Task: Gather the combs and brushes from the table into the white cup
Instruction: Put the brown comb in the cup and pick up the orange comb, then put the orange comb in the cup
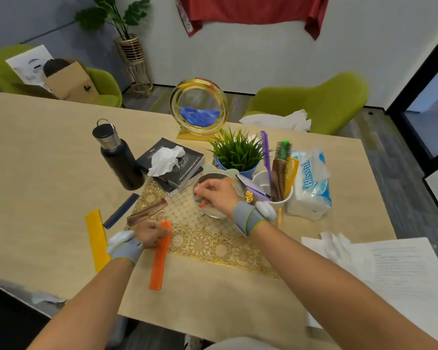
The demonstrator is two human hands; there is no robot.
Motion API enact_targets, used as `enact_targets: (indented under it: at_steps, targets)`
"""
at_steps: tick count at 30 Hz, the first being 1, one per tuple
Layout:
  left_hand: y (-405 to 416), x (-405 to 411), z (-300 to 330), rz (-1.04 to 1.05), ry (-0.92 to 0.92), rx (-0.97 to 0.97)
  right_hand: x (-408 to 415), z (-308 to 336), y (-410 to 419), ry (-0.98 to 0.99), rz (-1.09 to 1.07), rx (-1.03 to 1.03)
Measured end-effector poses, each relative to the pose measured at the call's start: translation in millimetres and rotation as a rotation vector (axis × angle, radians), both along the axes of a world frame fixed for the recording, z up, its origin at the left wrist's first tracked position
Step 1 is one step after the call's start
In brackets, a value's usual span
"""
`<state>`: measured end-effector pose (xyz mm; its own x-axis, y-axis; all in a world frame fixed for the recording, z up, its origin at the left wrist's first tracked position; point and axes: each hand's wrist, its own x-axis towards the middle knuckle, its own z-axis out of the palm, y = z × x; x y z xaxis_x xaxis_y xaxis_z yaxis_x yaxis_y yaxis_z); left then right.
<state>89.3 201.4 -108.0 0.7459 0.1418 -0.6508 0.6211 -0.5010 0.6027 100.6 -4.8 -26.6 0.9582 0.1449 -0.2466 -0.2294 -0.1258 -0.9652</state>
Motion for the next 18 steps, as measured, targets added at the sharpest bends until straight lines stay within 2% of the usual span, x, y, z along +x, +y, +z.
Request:
enact_targets:
  at_steps: [8,13,18]
  targets:
    - [19,13,-22,-0.110,0.000,0.079,0,-25,28,0.084,-0.027,-0.108]
    - [18,34,-25,-0.342,-0.014,0.311,-1,-34,37,0.126,-0.121,-0.101]
    - [13,46,-30,-0.443,-0.012,0.397,-1,-42,39,0.165,-0.194,-0.100]
